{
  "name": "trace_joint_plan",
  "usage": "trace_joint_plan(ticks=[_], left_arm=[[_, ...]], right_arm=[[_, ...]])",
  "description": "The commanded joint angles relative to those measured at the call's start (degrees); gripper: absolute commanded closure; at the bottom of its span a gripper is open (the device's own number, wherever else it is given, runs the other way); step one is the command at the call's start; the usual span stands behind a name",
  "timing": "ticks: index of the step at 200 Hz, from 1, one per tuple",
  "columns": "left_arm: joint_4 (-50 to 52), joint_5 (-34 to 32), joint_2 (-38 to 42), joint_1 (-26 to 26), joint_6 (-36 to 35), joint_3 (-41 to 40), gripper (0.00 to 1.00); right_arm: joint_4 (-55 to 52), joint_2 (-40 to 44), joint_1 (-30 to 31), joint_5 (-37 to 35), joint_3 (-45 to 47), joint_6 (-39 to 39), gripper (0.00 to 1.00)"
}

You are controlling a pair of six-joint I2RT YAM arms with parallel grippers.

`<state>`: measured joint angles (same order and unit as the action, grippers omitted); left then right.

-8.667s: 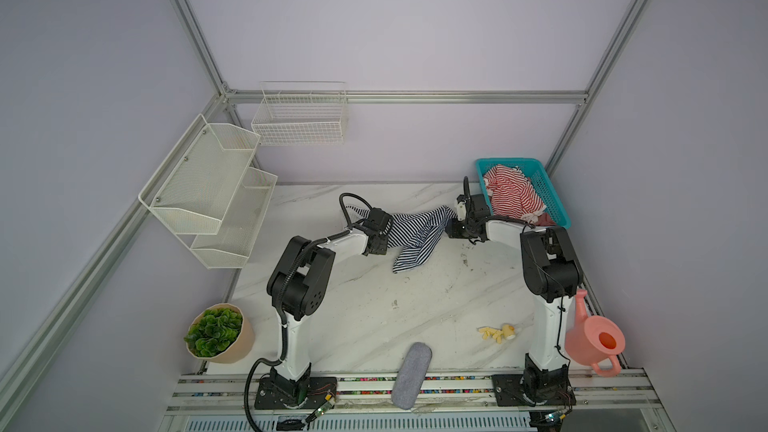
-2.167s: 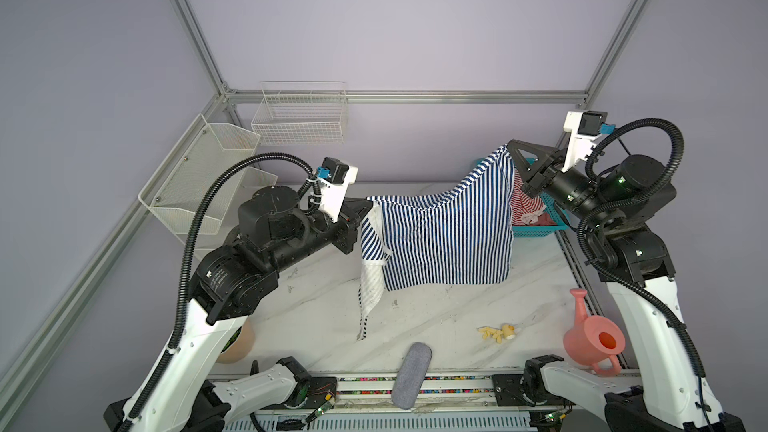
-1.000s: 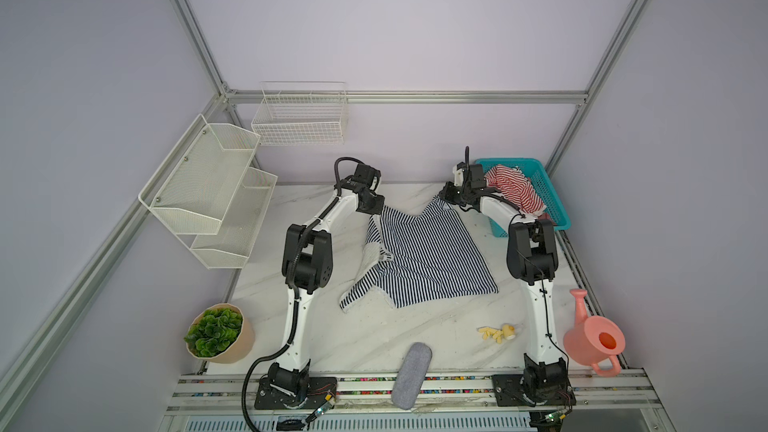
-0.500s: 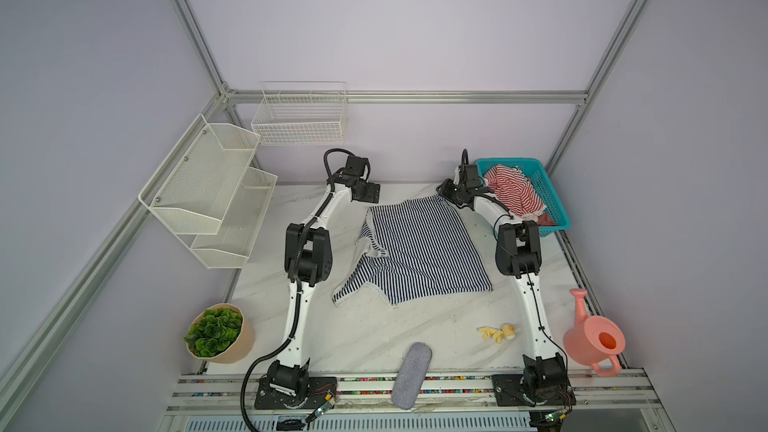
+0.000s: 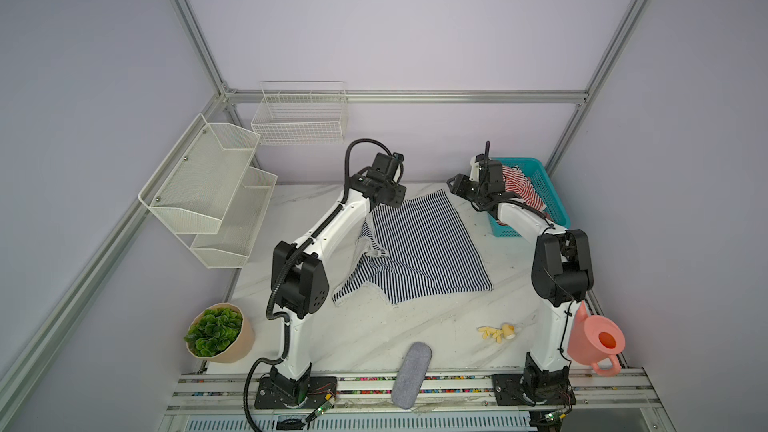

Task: Fold and stack tank tops
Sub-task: Smooth out the tank top at the center of the table.

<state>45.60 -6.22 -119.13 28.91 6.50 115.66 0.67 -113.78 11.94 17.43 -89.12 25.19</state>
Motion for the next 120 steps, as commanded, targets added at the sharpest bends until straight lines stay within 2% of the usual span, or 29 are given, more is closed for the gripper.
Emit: trace_joint_plan(ticks=[1,38,120], left_arm=[[8.7,-2.8,-4.7,-1.2,2.2,-2.6,0.66],[12.1,-3.1,-7.7,-0.4,3.5,-3.6,0.63],[11.9,-2.5,-6.3,1.2,4.8,-12.0,0.59]], right_arm=[[1.0,2.8,0.7,1.3,5.5,-2.2,0.5],[1.6,6.5,2.0,2.7,12.0,-3.5,0.5],[3.3,5.9,3.0,4.9,18.0,-3.3,0.5]])
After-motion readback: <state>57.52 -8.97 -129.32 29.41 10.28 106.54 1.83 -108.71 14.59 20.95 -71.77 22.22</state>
